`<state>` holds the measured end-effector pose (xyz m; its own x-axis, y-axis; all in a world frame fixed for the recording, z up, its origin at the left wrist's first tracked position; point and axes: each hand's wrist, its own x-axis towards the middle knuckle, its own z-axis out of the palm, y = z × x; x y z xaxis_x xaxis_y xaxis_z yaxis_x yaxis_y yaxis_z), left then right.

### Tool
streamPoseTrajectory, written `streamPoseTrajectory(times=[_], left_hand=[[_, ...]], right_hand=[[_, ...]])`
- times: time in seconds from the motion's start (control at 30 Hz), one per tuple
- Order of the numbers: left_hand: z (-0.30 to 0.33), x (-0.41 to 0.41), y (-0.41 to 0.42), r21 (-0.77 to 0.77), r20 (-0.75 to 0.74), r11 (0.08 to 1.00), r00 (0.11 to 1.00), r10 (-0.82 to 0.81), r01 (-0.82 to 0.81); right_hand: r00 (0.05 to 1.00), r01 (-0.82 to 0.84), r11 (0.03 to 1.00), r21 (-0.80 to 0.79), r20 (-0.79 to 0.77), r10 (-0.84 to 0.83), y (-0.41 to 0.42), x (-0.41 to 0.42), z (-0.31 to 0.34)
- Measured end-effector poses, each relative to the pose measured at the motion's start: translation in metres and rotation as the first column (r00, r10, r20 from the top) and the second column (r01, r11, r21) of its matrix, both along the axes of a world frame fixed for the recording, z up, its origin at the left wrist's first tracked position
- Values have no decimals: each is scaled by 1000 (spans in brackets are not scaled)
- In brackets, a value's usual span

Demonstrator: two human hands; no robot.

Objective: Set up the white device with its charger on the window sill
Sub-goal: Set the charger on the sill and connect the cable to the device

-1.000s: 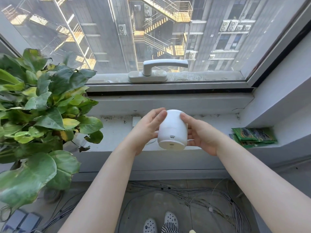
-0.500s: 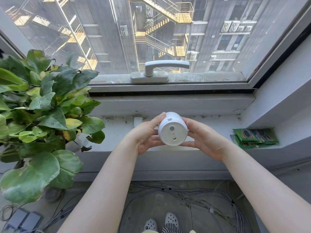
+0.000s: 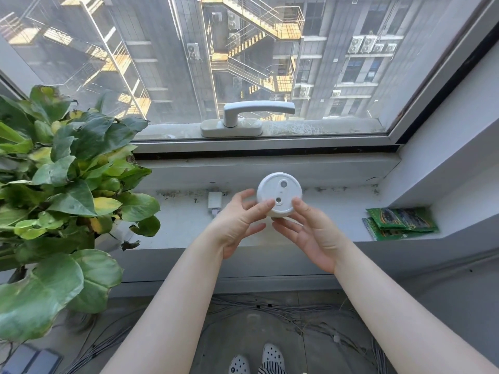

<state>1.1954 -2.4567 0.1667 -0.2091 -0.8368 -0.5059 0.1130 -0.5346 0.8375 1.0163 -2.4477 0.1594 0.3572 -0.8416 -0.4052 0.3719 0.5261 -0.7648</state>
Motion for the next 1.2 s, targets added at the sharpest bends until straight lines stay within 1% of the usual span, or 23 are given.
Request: streamPoseTrajectory(times=[0.07, 0.13, 0.23, 0.33, 0.43, 0.5, 0.53, 0.57, 0.63, 0.73, 0.8, 0.87, 1.03, 1.2], left_hand=[[0, -1, -1, -3, -25, 1000, 1000, 15, -15], [3, 0, -2, -16, -14, 1000, 1000, 21, -21], [8, 3, -4, -36, 19, 999, 1000, -3, 4], [15, 4, -6, -58, 42, 993, 994, -105, 107], [23, 2, -8, -74, 109, 972, 971, -213, 222], [28, 0, -10, -80, 155, 965, 960, -235, 249], [29, 0, -12, -87, 168, 967, 960, -224, 240], [28, 0, -14, -95, 168, 973, 967, -193, 211], [25, 0, -17, -103, 129, 989, 987, -95, 108], [14, 2, -19, -108, 117, 994, 993, 6, 7], [7, 6, -16, -112, 126, 993, 990, 57, -42], [1, 8, -14, -107, 117, 990, 988, 104, -91], [-5, 5, -13, -149, 77, 966, 972, 222, -209], [-15, 3, -18, -183, 109, 951, 956, 272, -250]], right_hand=[[1000, 4, 1000, 13, 21, -4, 3, 4, -3], [1000, -17, 1000, 13, 0, 17, 4, 4, -3], [990, -72, 996, -58, -127, 65, -2, -4, 2], [954, -136, 982, -129, -286, 95, -18, -15, 13], [873, -306, 940, -149, -438, 215, -33, -20, 26], [832, -386, 913, -130, -477, 284, -38, -20, 32], [826, -398, 910, -113, -475, 303, -39, -20, 33], [831, -389, 917, -91, -465, 307, -40, -18, 33], [857, -321, 946, -36, -435, 275, -41, -14, 30], [911, -150, 987, 60, -380, 161, -37, -3, 23], [938, -40, 992, 124, -338, 80, -33, 5, 19], [942, 27, 988, 151, -334, 25, -30, 11, 15], [914, 78, 990, 120, -406, -23, -30, 16, 6], [916, 108, 990, 92, -396, -63, -30, 17, 1]])
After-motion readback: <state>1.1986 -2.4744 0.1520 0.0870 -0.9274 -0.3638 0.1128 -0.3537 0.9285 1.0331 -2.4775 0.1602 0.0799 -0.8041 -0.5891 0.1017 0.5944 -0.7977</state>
